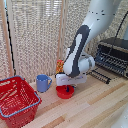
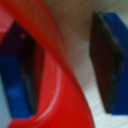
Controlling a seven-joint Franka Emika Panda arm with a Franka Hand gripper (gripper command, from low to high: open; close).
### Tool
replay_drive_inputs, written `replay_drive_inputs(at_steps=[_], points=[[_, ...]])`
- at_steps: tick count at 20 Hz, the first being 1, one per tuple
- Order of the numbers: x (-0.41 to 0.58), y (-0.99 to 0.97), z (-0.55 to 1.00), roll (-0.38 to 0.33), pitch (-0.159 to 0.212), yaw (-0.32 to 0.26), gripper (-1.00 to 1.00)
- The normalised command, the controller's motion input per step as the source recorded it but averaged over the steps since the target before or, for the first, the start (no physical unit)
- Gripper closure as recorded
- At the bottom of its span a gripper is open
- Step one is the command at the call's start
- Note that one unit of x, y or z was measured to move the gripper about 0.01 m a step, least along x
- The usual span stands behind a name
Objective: Please locate the crimson dish within your space. Move your hand towards it gently. Tenderly hold the bowl carefully using your fingers and raise it. With caution, shift it towards the basket. Kindly let loose of the dish to drop it in the basket.
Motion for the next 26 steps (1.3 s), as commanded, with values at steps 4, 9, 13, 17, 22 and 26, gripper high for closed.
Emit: replay_drive_inputs(at_steps=[4,9,13,17,22,26], points=[[-0.281,0.21,0.24,-0.013,0.007,0.007,1.00],[-0.062,0.03,0.72,0.052,0.147,0.085,1.00],[0.036,0.08,0.78,0.074,0.136,0.106,1.00],[0.306,0.19,0.81,0.093,0.117,0.081,1.00],[0.504,0.45,0.80,0.079,0.125,0.044,1.00],[0.454,0.68,0.77,0.095,0.088,0.007,1.00]])
